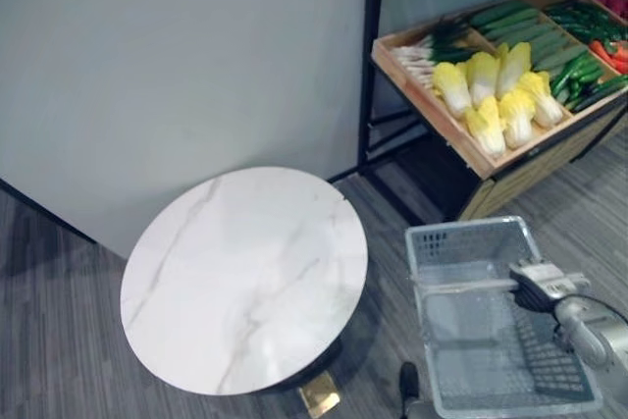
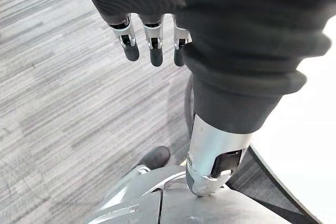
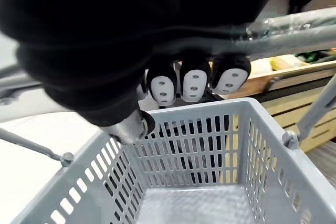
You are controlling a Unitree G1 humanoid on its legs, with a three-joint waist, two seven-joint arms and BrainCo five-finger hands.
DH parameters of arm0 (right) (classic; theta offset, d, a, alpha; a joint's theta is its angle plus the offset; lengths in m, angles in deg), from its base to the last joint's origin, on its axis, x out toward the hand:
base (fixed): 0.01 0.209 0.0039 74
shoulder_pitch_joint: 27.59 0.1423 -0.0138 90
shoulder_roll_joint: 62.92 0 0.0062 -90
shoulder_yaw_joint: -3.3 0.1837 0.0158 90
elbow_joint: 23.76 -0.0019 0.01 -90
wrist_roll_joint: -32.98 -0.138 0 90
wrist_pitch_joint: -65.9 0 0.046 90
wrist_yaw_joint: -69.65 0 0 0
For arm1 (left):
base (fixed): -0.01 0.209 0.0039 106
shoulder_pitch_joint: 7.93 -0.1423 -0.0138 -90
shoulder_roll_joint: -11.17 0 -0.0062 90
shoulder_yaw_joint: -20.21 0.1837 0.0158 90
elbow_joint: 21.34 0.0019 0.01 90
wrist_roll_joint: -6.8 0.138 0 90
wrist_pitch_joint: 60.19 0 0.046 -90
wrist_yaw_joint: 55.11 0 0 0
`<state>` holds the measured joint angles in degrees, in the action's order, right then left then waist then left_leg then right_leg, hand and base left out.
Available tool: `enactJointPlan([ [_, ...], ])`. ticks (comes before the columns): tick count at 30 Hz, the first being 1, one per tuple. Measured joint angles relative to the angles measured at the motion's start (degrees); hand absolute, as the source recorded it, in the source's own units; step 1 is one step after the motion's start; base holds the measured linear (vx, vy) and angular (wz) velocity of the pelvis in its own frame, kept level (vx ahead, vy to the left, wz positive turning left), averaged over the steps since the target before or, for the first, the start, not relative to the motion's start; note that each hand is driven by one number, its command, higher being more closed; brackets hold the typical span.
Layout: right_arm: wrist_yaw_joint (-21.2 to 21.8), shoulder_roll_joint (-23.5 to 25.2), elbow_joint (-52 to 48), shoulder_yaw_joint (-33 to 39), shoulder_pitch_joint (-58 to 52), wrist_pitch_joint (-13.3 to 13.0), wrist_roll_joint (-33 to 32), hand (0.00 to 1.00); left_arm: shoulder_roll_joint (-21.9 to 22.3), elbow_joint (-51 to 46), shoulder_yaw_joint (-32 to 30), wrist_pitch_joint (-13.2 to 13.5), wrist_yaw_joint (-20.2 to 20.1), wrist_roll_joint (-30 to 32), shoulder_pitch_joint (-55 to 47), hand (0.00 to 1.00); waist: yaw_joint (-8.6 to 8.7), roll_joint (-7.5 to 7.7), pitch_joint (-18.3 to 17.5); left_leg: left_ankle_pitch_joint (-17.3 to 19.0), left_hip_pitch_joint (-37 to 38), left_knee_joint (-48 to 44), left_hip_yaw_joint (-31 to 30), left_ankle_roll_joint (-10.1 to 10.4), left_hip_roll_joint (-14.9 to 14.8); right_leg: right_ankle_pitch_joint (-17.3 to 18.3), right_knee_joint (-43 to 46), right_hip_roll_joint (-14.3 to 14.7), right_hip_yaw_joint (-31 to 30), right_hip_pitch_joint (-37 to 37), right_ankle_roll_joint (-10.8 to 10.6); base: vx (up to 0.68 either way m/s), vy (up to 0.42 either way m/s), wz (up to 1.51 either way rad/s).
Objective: Pick vegetable in the basket
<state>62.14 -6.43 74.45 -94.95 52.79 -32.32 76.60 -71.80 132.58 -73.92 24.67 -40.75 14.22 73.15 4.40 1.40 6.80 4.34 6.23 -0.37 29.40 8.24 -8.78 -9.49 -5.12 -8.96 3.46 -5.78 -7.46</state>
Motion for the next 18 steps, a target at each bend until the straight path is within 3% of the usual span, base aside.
enactJointPlan([
  [5, -3.49, 0.7, 4.44, 3.41, -4.72, 0.02, 5.8, 1.0, 0.05, 0.07, 1.96, 0.41, 0.0, 0.0, -0.18, 0.0, 0.42, -0.93, -1.68, 0.62, 0.33, -0.1, 1.23, -0.24, 0.03, -0.03, -0.27, -0.03, -0.84, -0.01, 0.0, 0.0, -0.012, -0.13],
  [9, -5.93, 2.81, 6.49, 5.88, -5.53, 0.27, 7.76, 1.0, 0.29, 0.05, 3.02, 1.21, 0.28, -0.32, -0.82, 0.0, 2.05, -1.78, -2.26, 1.37, 0.89, -0.81, 1.86, -0.18, 0.01, -0.16, -0.32, -0.02, -1.32, 0.12, 0.14, 0.01, -0.012, -0.08],
  [13, -7.84, 6.08, 8.59, 7.85, -5.14, 1.04, 7.75, 1.0, 0.35, 0.01, 3.12, 1.96, 0.98, -1.61, -1.07, 0.0, 2.35, -2.5, -2.28, 6.14, -1.52, -10.11, 1.42, 0.07, -2.59, 0.04, 0.22, 0.98, -3.1, 0.21, 0.14, -0.02, -0.032, -0.24],
  [16, -8.85, 6.92, 8.92, 8.04, -4.99, 2.67, 7.75, 1.0, 1.66, -0.01, 1.54, 2.78, 1.53, -2.87, -1.3, 0.0, 1.51, -2.89, -2.03, 8.34, -2.18, -13.91, -9.96, 0.23, -1.72, 0.57, 1.13, 1.31, -5.5, -0.33, 0.02, -0.04, -0.019, -0.46],
  [18, -9.49, 8.62, 10.11, 10.18, -4.6, 2.92, 7.74, 1.0, 2.47, -0.13, 1.42, 3.13, 2.29, -4.14, -1.54, 0.0, 1.49, -3.65, -1.81, 13.32, -2.06, -14.02, -17.48, 0.09, -0.97, 1.15, 3.76, 2.43, -7.41, -2.18, -0.63, -0.11, 0.098, -0.45],
])
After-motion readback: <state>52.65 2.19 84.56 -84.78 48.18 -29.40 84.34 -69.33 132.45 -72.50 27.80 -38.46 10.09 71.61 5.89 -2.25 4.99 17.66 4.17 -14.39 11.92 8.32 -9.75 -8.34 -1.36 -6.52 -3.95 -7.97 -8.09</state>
